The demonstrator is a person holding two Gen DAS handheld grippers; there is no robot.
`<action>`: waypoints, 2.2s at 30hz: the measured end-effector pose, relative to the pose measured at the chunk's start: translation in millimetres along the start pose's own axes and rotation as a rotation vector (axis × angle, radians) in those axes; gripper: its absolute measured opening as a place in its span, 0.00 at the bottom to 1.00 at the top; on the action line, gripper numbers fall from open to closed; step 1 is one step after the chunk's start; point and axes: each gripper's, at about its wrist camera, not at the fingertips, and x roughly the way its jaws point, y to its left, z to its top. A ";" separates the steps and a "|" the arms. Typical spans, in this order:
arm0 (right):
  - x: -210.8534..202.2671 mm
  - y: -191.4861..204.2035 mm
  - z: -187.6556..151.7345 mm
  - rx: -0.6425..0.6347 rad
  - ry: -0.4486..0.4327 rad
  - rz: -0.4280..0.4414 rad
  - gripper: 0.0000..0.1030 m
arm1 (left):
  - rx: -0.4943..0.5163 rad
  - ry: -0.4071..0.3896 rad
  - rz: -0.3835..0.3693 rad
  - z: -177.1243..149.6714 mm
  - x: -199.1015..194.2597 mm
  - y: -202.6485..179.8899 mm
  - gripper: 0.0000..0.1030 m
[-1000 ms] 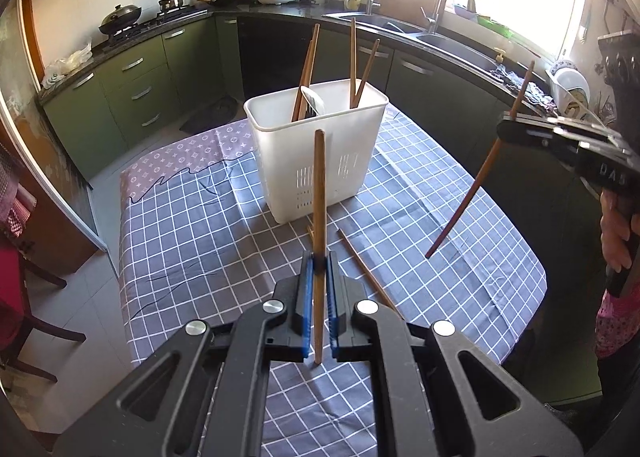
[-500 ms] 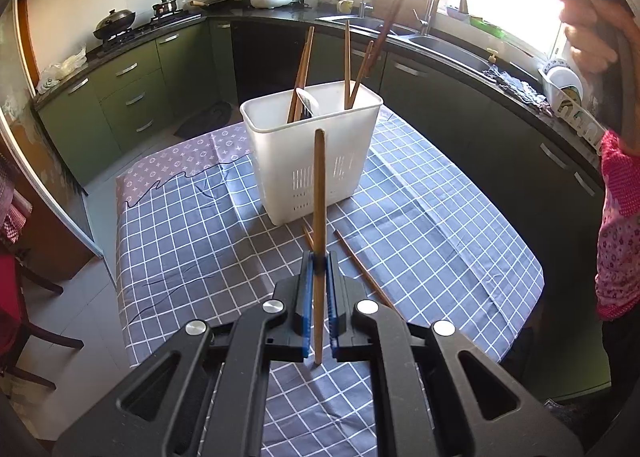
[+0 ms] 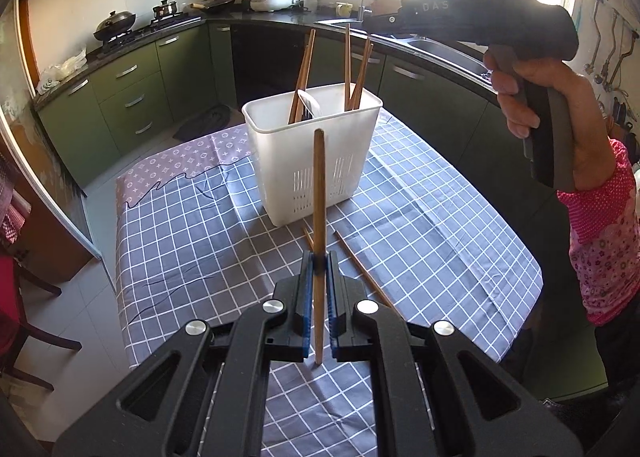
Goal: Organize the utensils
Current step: 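Carry the upright chopstick in the left gripper over the caddy and lower it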
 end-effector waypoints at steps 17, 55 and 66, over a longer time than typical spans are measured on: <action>-30.9 -35.9 -197.4 0.069 0.163 -0.016 0.28 | -0.016 -0.038 -0.011 11.5 -14.7 -1.3 0.06; -23.3 -107.7 -260.3 0.259 0.235 0.016 0.33 | -0.107 -0.152 0.127 165.8 15.0 13.5 0.06; -12.5 -89.8 -258.0 0.230 0.260 0.034 0.32 | -0.088 -0.144 0.096 131.2 -5.0 9.9 0.32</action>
